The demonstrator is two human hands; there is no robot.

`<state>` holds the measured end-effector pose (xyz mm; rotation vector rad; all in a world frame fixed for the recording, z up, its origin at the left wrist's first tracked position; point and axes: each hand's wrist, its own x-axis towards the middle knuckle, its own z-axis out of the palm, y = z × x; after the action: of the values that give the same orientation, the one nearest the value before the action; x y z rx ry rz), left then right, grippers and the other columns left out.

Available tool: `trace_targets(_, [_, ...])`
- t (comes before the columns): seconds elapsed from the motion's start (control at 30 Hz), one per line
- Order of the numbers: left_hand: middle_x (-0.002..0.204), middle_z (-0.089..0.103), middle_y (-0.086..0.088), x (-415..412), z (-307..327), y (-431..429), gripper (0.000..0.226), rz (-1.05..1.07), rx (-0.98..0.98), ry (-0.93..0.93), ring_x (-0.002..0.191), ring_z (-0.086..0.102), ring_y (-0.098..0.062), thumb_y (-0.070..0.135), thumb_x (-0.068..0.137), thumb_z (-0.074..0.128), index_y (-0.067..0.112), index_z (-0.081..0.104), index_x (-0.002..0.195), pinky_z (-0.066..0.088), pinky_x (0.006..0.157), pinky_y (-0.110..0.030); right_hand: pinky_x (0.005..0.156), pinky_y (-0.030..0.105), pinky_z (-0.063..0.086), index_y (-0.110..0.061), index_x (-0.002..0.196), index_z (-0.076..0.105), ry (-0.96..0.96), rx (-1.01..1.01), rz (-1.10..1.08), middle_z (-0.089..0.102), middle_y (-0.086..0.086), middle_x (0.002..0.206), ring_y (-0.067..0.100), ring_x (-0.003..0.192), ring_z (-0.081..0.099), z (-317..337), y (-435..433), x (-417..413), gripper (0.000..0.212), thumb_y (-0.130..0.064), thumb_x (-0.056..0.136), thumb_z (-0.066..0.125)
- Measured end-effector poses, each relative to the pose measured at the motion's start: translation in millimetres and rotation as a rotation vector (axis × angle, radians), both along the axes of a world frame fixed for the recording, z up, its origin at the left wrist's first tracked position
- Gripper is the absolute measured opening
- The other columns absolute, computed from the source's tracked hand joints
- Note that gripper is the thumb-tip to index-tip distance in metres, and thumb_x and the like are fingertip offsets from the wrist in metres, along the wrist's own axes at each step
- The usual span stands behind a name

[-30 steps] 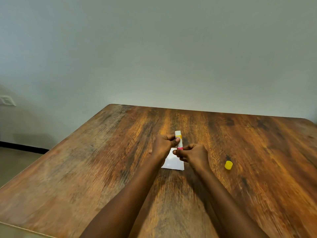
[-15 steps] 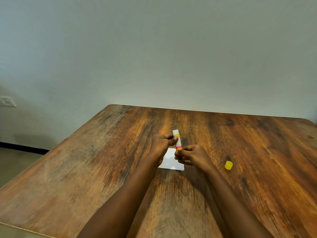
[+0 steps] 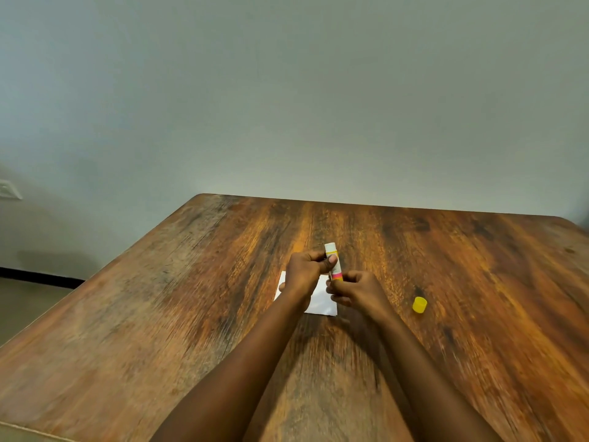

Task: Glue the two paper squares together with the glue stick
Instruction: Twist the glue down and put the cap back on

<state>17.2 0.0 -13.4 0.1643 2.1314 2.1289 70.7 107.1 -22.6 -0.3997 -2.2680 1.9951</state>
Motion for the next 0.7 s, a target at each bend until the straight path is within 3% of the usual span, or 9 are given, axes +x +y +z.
trace_targets(0.13, [0.112, 0.07, -0.012, 1.6, -3.5, 4.9, 0.028, 0.014, -0.029, 0.001, 0.104, 0.064, -0.022, 0.008, 0.084, 0.066, 0.001, 0.067, 0.111, 0.051, 0.09, -0.037, 0.073, 0.035, 0.057, -0.008, 0.067, 0.072, 0.011, 0.084, -0.083, 0.073, 0.017, 0.076, 0.025, 0.073, 0.069, 1.3, 5.0, 0.5, 0.006, -0.007, 0.071, 0.077])
trace_targets(0.2, [0.112, 0.07, -0.015, 3.8, -5.5, 8.9, 0.028, 0.034, -0.059, 0.034, 0.107, 0.064, -0.025, 0.009, 0.084, 0.066, 0.0, 0.068, 0.11, 0.05, 0.093, -0.039, 0.062, 0.03, 0.053, -0.013, 0.061, 0.069, -0.003, 0.219, -0.162, 0.071, 0.011, 0.07, 0.018, 0.062, 0.066, -0.1, 2.6, 0.0, 0.015, -0.013, 0.067, 0.082])
trace_targets(0.27, [0.108, 0.071, -0.015, 6.9, -8.1, 14.8, 0.027, 0.044, -0.058, 0.051, 0.105, 0.065, -0.026, 0.01, 0.083, 0.067, 0.0, 0.069, 0.107, 0.051, 0.088, -0.035, 0.056, 0.029, 0.048, -0.009, 0.064, 0.068, -0.015, 0.333, -0.254, 0.071, 0.011, 0.071, 0.018, 0.061, 0.065, -3.0, -1.2, 0.0, 0.018, -0.019, 0.066, 0.083])
trace_targets(0.33, [0.105, 0.072, -0.014, 11.4, -9.5, 20.6, 0.027, 0.055, -0.069, 0.059, 0.099, 0.067, -0.022, 0.015, 0.082, 0.069, 0.002, 0.071, 0.106, 0.051, 0.074, -0.023, 0.064, 0.038, 0.052, -0.001, 0.077, 0.069, -0.013, 0.358, -0.309, 0.071, 0.014, 0.077, 0.026, 0.072, 0.068, -5.9, -2.0, 1.0, 0.028, -0.023, 0.067, 0.083])
trace_targets(0.4, [0.106, 0.073, -0.011, 14.0, -11.4, 24.5, 0.029, 0.063, -0.093, 0.053, 0.093, 0.067, -0.015, 0.02, 0.081, 0.07, 0.006, 0.071, 0.106, 0.047, 0.066, -0.015, 0.073, 0.044, 0.054, 0.001, 0.086, 0.068, -0.033, 0.365, -0.261, 0.071, 0.016, 0.083, 0.029, 0.079, 0.068, -6.4, 1.5, 3.0, 0.038, -0.029, 0.067, 0.082])
trace_targets(0.5, [0.111, 0.071, -0.007, 14.6, -15.2, 24.5, 0.034, 0.059, -0.08, -0.008, 0.094, 0.064, -0.012, 0.028, 0.08, 0.071, 0.01, 0.071, 0.108, 0.047, 0.069, -0.018, 0.069, 0.037, 0.051, -0.001, 0.085, 0.065, -0.105, 0.449, -0.106, 0.068, 0.01, 0.08, 0.023, 0.076, 0.064, 0.5, 15.7, 7.4, 0.042, -0.035, 0.066, 0.083])
trace_targets(0.6, [0.117, 0.069, -0.005, 11.7, -19.4, 22.6, 0.041, 0.054, -0.059, -0.066, 0.109, 0.059, -0.017, 0.034, 0.076, 0.073, 0.011, 0.07, 0.11, 0.045, 0.088, -0.032, 0.062, 0.025, 0.043, -0.007, 0.086, 0.065, -0.122, 0.574, 0.008, 0.065, 0.003, 0.081, 0.015, 0.074, 0.058, 8.2, 42.9, 11.5, 0.032, -0.027, 0.068, 0.082])
trace_targets(0.67, [0.12, 0.067, -0.005, 10.6, -18.7, 21.9, 0.045, 0.022, -0.03, -0.085, 0.11, 0.057, -0.016, 0.033, 0.075, 0.074, 0.01, 0.069, 0.112, 0.041, 0.082, -0.027, 0.065, 0.021, 0.048, -0.011, 0.095, 0.066, -0.138, 0.664, 0.023, 0.067, 0.002, 0.095, 0.01, 0.076, 0.06, 11.6, 63.8, 14.1, 0.023, -0.016, 0.075, 0.076])
trace_targets(0.7, [0.121, 0.067, -0.005, 10.6, -18.2, 22.1, 0.045, 0.003, -0.028, -0.091, 0.106, 0.057, -0.014, 0.033, 0.075, 0.075, 0.009, 0.068, 0.113, 0.04, 0.079, -0.024, 0.069, 0.025, 0.053, -0.012, 0.101, 0.066, -0.159, 0.722, -0.009, 0.067, 0.004, 0.102, 0.01, 0.079, 0.063, 11.8, 73.4, 15.6, 0.021, -0.009, 0.08, 0.07])
